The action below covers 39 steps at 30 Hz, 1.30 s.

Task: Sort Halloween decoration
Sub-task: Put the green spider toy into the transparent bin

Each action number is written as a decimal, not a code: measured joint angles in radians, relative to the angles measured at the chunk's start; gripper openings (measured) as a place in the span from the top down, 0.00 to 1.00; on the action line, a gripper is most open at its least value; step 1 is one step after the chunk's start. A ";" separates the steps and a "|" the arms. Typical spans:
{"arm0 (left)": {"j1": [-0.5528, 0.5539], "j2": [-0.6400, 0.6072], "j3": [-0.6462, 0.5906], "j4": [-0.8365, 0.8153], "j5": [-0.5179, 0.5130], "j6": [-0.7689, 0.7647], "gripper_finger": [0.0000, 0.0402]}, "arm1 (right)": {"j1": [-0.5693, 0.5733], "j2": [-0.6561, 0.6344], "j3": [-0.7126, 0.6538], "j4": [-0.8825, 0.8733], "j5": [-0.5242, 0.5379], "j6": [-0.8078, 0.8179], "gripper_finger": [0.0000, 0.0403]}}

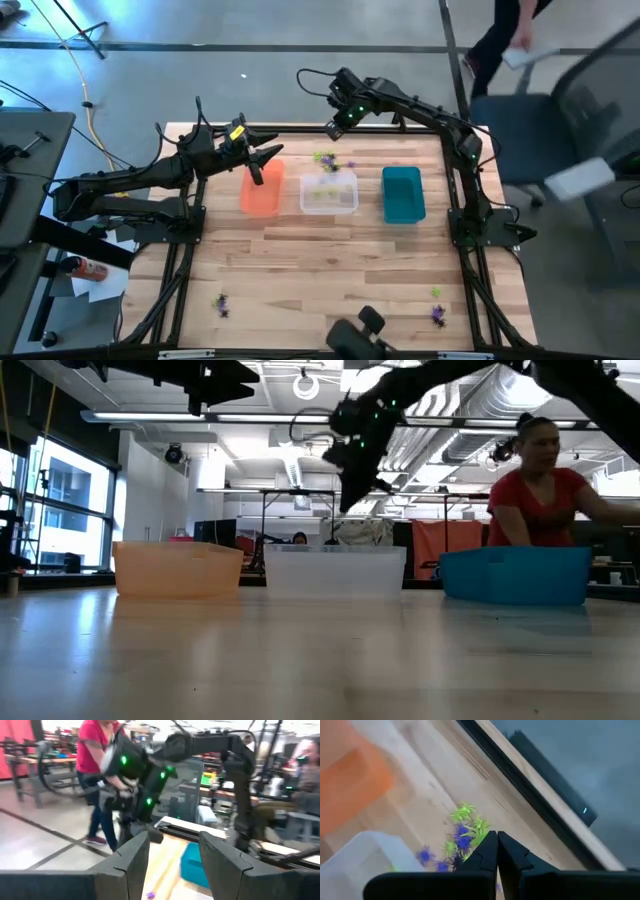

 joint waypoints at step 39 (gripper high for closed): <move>0.000 0.000 0.000 0.009 0.215 -0.029 0.61 | 0.300 -0.583 -0.824 0.608 -0.135 -0.142 1.00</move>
